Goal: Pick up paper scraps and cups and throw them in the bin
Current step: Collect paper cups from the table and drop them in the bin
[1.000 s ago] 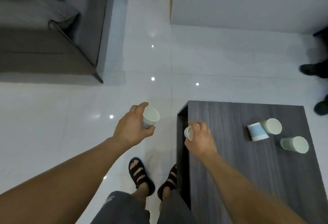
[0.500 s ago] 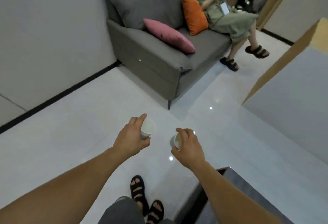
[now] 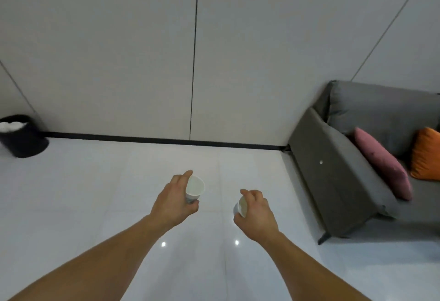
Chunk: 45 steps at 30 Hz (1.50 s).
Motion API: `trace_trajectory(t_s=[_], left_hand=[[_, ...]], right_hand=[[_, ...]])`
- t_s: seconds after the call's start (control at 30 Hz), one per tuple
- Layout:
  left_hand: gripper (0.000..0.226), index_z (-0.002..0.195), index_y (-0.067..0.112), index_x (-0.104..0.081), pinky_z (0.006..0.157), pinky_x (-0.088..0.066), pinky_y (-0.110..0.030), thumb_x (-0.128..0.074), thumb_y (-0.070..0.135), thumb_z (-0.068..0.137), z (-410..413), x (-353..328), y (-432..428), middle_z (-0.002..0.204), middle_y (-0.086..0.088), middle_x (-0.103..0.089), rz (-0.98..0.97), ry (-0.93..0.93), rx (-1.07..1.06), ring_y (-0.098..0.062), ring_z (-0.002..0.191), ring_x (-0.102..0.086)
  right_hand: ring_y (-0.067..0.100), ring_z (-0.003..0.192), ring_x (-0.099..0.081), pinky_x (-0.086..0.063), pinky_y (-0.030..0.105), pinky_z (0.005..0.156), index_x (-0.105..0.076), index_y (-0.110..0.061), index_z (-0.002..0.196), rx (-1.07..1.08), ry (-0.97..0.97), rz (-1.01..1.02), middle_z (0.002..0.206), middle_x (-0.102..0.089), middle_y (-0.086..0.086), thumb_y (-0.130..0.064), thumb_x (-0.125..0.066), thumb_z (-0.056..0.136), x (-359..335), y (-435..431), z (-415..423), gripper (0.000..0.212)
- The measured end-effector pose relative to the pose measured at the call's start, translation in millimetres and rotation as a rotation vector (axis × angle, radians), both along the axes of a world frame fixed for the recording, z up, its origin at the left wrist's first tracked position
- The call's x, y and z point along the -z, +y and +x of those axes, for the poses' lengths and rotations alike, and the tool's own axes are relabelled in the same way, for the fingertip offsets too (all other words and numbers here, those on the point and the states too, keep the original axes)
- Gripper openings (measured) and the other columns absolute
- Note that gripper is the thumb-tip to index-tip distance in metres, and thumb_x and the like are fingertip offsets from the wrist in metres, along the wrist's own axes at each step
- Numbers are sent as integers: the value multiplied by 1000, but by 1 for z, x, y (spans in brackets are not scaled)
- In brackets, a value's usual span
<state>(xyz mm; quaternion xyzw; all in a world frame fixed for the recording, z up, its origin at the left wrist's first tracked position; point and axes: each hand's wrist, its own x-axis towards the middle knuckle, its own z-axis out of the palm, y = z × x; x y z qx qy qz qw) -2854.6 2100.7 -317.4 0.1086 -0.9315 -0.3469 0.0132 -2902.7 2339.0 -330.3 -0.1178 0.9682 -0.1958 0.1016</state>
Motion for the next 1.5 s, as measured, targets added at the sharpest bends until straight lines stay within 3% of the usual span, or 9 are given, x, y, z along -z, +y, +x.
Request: trace_trajectory(t_s=[0.27,0.53,1.07,1.3,1.5], left_hand=[[82,144,23,-29,90,-47,-28,-73,35,76,68,6,-197,140,3,-31,-21,-8,-270,-20,113,-53],[83,143,22,-31,87,-49,-30,-74,36,74,102,10,-342,138,2,-32,-6,-4,-471,-21,110,-53],[84,148,25,-22,91,-50,-35,-70,35,79,68,0,-656,138,2,-31,-92,-99,-863,-22,113,-51],[83,147,23,-28,91,-50,-32,-72,35,78,52,18,-793,136,0,-32,-81,-90,-937,-23,110,-54],[84,145,25,-27,93,-50,-31,-74,37,76,36,30,-944,136,1,-31,-95,-74,-873,-21,110,-53]], right_hand=[[19,126,-38,-47,32,96,-32,-28,147,-229,4,-24,144,-31,-5,-35,-58,84,-2,-218,12,68],[19,126,-39,-46,33,97,-32,-27,147,-446,-24,-4,144,-32,-5,-34,-58,84,-4,-392,11,69],[20,125,-40,-47,31,95,-31,-27,147,-892,-37,-54,144,-33,-2,-37,-58,84,8,-786,-80,69],[22,128,-38,-46,34,97,-30,-27,148,-964,-34,-17,146,-31,-2,-34,-59,84,9,-945,-99,70],[21,129,-37,-46,34,98,-30,-27,148,-924,-8,0,146,-31,-2,-36,-60,85,14,-1083,-102,71]])
